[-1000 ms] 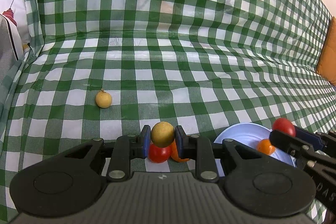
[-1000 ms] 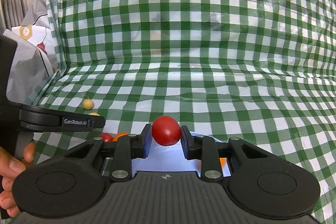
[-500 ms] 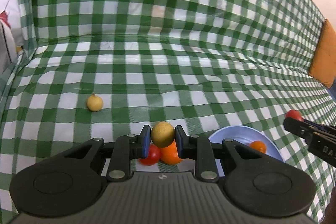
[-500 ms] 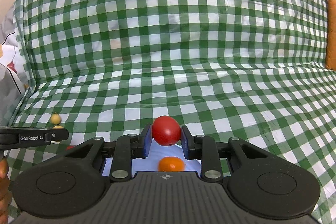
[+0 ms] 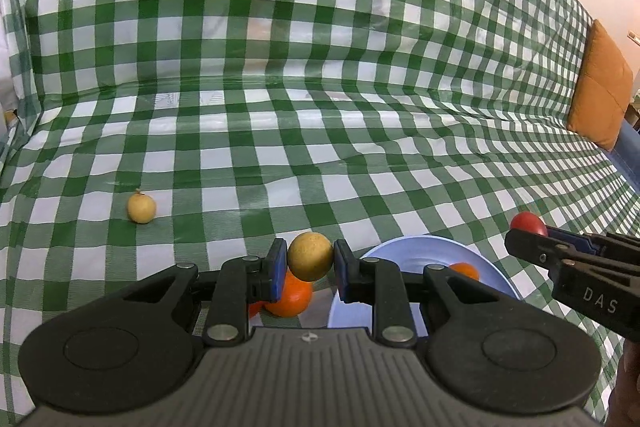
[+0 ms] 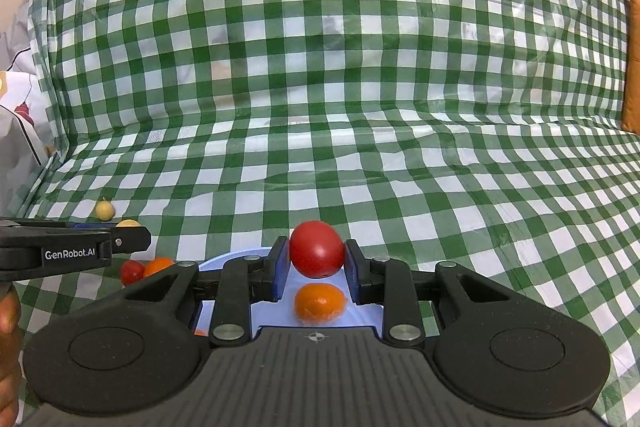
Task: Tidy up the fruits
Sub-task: 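Carry the yellow fruit in the left tool while the right tool carries the tomato over the plate, then open both tools over the blue plate, dropping the yellow fruit and tomato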
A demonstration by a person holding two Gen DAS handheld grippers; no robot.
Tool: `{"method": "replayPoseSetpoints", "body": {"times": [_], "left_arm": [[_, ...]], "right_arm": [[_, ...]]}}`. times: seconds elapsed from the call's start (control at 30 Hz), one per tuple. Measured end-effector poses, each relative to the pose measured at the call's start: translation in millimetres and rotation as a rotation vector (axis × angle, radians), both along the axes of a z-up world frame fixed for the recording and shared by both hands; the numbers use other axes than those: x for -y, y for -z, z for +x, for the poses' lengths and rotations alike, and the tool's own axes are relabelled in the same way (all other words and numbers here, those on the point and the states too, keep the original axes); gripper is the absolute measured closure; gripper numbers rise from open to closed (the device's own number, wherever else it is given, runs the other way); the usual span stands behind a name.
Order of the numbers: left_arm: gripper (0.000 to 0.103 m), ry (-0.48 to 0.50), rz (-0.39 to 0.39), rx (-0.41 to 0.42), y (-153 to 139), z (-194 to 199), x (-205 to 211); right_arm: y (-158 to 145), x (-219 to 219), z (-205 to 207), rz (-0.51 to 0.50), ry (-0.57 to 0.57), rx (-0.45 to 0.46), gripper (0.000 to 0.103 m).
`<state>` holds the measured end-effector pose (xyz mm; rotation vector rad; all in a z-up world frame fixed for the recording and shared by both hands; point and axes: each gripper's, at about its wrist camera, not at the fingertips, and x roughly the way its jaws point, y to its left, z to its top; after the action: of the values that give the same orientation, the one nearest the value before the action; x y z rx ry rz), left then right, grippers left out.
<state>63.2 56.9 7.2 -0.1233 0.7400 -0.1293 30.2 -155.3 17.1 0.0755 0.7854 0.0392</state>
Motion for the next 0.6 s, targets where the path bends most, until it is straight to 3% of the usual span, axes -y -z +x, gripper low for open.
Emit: {"method": "replayPoseSetpoints", "body": {"times": [0.6], "left_arm": [[0.076, 0.109, -0.004, 0.082, -4, -1, 40]], "right_arm": [[1, 17, -9, -0.017, 0.039, -0.010, 0.073]]}}
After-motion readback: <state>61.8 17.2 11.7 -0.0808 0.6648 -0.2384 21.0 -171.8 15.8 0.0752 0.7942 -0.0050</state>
